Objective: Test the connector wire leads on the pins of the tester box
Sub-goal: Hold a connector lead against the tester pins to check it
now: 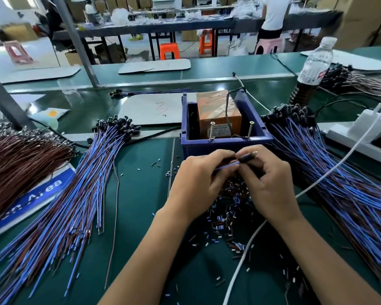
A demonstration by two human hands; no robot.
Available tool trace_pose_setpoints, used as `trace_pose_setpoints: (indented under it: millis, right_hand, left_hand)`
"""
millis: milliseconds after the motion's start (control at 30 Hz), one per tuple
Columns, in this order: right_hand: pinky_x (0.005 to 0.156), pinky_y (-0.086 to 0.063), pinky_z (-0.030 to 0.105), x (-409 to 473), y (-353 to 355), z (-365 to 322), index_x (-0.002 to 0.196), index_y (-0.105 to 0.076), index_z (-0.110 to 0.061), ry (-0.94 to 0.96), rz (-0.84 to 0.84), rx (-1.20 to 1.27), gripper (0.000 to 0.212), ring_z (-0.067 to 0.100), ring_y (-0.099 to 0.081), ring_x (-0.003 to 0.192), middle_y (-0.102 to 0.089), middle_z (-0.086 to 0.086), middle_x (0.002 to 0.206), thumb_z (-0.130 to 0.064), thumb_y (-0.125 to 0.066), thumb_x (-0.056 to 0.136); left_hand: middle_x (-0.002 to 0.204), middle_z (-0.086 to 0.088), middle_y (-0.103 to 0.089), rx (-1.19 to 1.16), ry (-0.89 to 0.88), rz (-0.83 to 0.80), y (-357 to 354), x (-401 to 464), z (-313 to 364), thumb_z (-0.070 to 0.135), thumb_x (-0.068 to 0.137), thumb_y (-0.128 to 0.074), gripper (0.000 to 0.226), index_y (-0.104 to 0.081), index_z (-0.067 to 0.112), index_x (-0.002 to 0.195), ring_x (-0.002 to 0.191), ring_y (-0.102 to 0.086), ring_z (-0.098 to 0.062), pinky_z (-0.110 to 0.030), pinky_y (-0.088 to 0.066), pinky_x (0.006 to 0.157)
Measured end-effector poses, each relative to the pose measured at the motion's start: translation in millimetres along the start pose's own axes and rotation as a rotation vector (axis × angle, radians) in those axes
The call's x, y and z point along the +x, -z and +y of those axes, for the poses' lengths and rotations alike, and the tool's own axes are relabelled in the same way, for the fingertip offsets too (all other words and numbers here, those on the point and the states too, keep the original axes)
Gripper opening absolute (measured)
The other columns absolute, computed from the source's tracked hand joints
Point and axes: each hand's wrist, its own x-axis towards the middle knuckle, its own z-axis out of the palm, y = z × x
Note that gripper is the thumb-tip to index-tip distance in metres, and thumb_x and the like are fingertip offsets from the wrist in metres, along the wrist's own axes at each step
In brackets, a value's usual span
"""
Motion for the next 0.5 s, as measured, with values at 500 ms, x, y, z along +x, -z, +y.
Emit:
trace_pose_setpoints:
  millis: [500]
  right_hand:
    - [0.063, -0.052, 0.015, 3, 10, 8, 0.083, -0.075, -0.026, -0.123, -0.123, 0.048, 0.019, 0.005, -0.069, 0.064, -0.076, -0.005, 0.073, -0.008, -0.078, 0.089]
  left_hand:
    - [0.097, 0.007, -0.077, 0.026, -0.031, 0.163, 1, -2, -10, 0.013, 0.093, -0.075, 0.015, -0.078, 0.014, 0.107, 0.09, -0.072, -0.009, -0.034, -0.057, 0.078]
